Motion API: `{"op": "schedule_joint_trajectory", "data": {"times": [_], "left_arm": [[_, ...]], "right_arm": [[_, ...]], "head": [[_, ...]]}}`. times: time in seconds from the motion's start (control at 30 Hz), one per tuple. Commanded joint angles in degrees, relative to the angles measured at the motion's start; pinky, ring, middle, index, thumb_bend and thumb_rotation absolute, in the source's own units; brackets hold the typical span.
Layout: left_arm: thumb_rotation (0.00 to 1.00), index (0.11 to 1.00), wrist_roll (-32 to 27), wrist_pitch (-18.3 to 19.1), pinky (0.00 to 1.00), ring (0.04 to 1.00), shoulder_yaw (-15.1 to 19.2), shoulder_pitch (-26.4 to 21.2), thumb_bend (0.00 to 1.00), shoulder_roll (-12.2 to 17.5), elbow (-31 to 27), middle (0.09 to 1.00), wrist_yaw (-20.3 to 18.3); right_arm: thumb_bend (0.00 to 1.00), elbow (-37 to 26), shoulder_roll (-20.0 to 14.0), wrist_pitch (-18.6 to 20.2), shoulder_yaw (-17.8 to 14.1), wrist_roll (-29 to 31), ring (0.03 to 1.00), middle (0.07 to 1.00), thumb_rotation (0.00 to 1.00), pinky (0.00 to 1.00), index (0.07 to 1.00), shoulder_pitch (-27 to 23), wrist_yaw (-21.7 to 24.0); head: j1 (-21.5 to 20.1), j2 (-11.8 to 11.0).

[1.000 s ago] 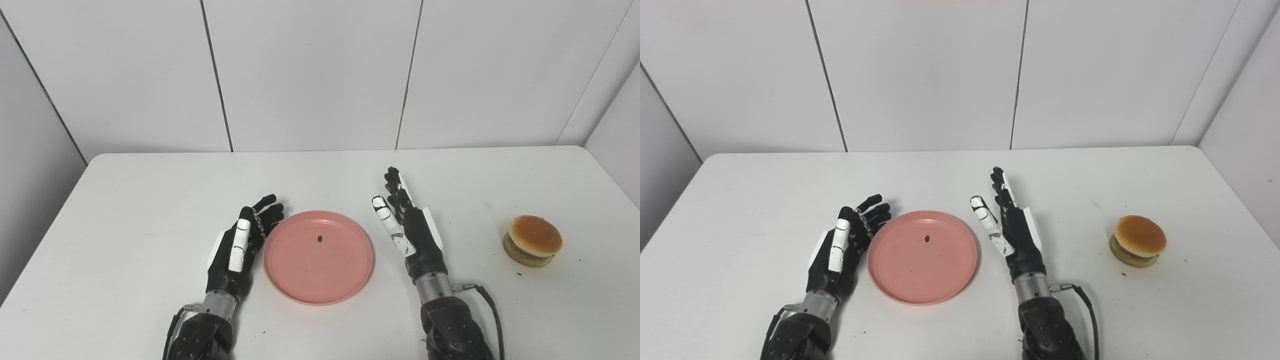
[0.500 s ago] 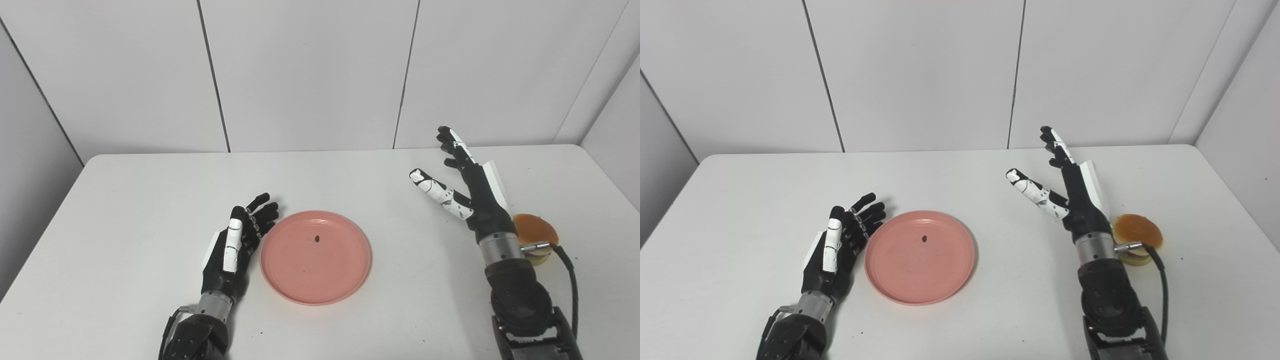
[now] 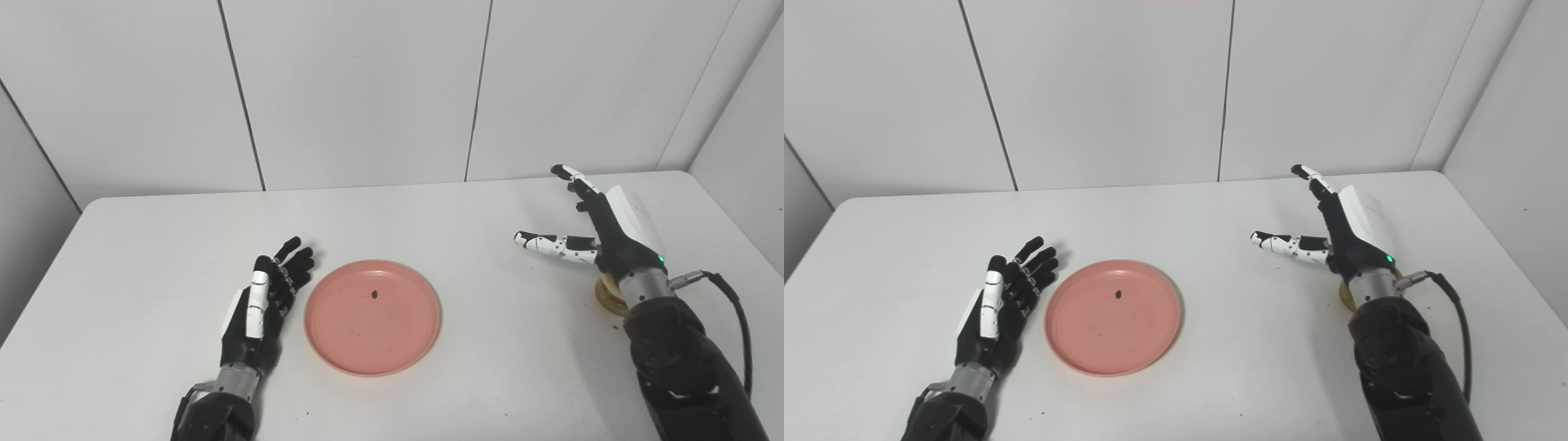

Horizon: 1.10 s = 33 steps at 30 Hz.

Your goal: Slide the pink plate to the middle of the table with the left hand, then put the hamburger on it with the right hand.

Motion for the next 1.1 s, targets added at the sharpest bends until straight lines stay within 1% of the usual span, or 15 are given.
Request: {"op": "schedule_joint_trajectory", "data": {"times": [0.0, 0.1, 0.2, 0.27, 0.37, 0.53, 0.63, 0.7, 0.77, 0.87, 0.93, 0.97, 1.0, 1.03, 1.07], "left_arm": [[1.0, 0.859, -0.63, 1.25, 0.93, 0.894, 0.47, 0.57, 0.65, 1.27, 1.82, 0.866, -0.37], [0.99, 0.854, -1.55, 1.56, 0.93, 0.893, 1.01, 0.12, 0.66, 1.4, 2.26, 0.862, -0.58], [1.0, 0.854, -1.96, 1.89, 0.93, 0.894, 1.26, -0.16, 0.66, 1.61, 2.59, 0.862, -0.52], [1.0, 0.855, -2.87, 1.78, 0.94, 0.9, 1.53, -0.49, 0.65, 1.8, 3.32, 0.867, -1.17], [0.99, 0.861, -5.03, 2.63, 0.96, 0.92, 2.28, -1.22, 0.65, 1.96, 4.45, 0.883, -1.9], [1.0, 0.857, -5.77, 5.28, 0.95, 0.92, 3.11, -1.33, 0.62, 2.06, 3.3, 0.88, -0.53], [1.0, 0.865, -4.84, 7.68, 0.95, 0.919, 3.03, -1.26, 0.6, 2.3, 1.69, 0.881, 0.51], [1.0, 0.876, -4.16, 8.17, 0.95, 0.922, 2.71, -1.25, 0.6, 2.76, 1.32, 0.888, 0.46], [1.0, 0.88, -4.22, 8.36, 0.96, 0.924, 2.79, -1.32, 0.61, 2.8, 1.32, 0.89, 0.41], [1.0, 0.884, -5.0, 9.39, 0.97, 0.927, 3.24, -1.28, 0.6, 2.37, 0.54, 0.89, 0.78], [1.0, 0.883, -5.0, 9.81, 0.97, 0.927, 3.36, -1.27, 0.59, 2.22, 0.25, 0.89, 0.93], [1.0, 0.881, -4.94, 10.1, 0.97, 0.926, 3.37, -1.26, 0.59, 2.12, 0.06, 0.889, 1.05], [1.0, 0.88, -5.03, 10.29, 0.96, 0.924, 3.41, -1.21, 0.59, 2.06, -0.09, 0.888, 1.03], [1.0, 0.884, -5.14, 10.26, 0.97, 0.927, 3.38, -1.14, 0.59, 2.04, -0.19, 0.89, 0.88], [1.0, 0.889, -5.22, 10.18, 0.97, 0.929, 3.35, -1.11, 0.59, 2.04, -0.2, 0.893, 0.76]], "right_arm": [[0.75, -2.38, -1.94, 1.39, -0.39, -1.75, 0.84, 0.883, 0.38, 0.72, 0.853, -2.14, 0.35], [0.74, -3.03, -2.86, 3.72, -1.01, -3.91, 0.855, 0.894, 0.35, 0.74, 0.865, -1.9, 2.09], [0.75, -3.01, -4.21, 3.86, -1.42, -5.6, 0.843, 0.889, 0.34, 0.71, 0.864, -1.53, 2.24], [0.76, -2.91, -5.29, 3.9, -1.66, -7.06, 0.848, 0.888, 0.37, 0.73, 0.864, -1.31, 2.75], [0.8, -3.13, -4.91, 4.23, -3.68, -11.79, 0.85, 0.887, 0.49, 0.74, 0.884, -1.32, 6.18], [0.81, -3.95, -2.46, 4.24, -7.61, -17.57, 0.852, 0.893, 0.42, 0.72, 0.89, -1.57, 12.59], [0.83, -4.51, -2.51, 4.23, -9.94, -18.68, 0.861, 0.895, 0.41, 0.73, 0.891, -1.11, 15.4], [0.85, -4.56, -1.89, 4.24, -12.01, -19.82, 0.883, 0.905, 0.39, 0.75, 0.896, -1.2, 18.06], [0.85, -4.62, -1.03, 4.24, -14.17, -20.36, 0.917, 0.933, 0.32, 0.78, 0.914, -1.53, 21.07], [0.85, -4.88, 0.12, 4.24, -17.05, -23.75, 0.945, 0.961, 0.31, 0.82, 0.933, -2.25, 27.14], [0.86, -5.1, 0.03, 4.24, -17.71, -25.28, 0.905, 0.958, 0.31, 0.75, 0.933, -2.41, 29.81], [0.86, -5.12, -0.12, 4.24, -17.95, -25.85, 0.729, 0.843, 0.33, 0.57, 0.94, -2.47, 31.01], [0.86, -5.04, -0.26, 4.24, -17.91, -27.17, 0.587, 0.734, 0.33, 0.45, 0.946, -2.52, 32.18], [0.86, -5.01, -0.12, 4.24, -18.15, -28.2, 0.447, 0.58, 0.35, 0.34, 0.947, -2.61, 33.29], [0.87, -4.98, 0.09, 4.24, -18.36, -28.93, 0.354, 0.481, 0.36, 0.27, 0.948, -2.71, 33.99]], "head": [[-1.2, 0.0], [-2.6, -0.3], [-3.34, -0.51], [-4.43, -0.6], [-6.09, -0.89], [-8.26, -1.16], [-8.56, -1.06], [-8.84, -0.75], [-8.95, -0.72], [-8.91, -0.58], [-8.77, -0.5], [-8.69, -0.55], [-8.69, -0.55], [-8.69, -0.55], [-8.7, -0.56]]}}
